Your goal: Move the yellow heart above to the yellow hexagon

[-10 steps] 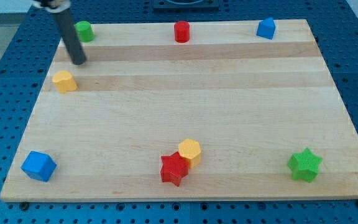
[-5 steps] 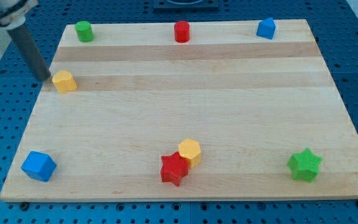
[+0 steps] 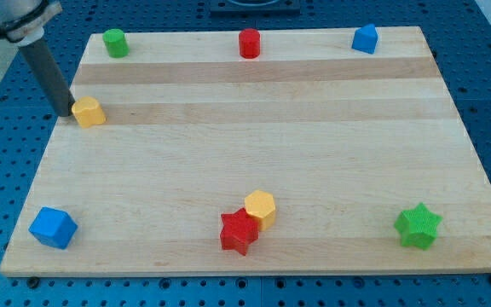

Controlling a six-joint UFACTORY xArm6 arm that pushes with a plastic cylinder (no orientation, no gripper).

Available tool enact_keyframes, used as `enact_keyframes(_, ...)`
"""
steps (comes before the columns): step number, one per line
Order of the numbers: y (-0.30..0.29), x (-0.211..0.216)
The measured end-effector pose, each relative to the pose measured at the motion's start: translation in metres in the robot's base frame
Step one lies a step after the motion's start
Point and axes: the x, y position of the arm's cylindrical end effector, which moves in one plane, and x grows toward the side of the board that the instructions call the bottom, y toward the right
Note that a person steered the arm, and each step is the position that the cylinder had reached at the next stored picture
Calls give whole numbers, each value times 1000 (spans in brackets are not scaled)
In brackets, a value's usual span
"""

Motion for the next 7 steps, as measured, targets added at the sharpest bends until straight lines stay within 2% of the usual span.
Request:
enact_keyframes(1, 13, 25)
enact_keyframes(2, 30, 27)
enact_keyframes(4, 2, -10)
enact_keyframes(5, 3, -6)
enact_keyframes(6, 34, 2)
enact_keyframes(7, 44, -8)
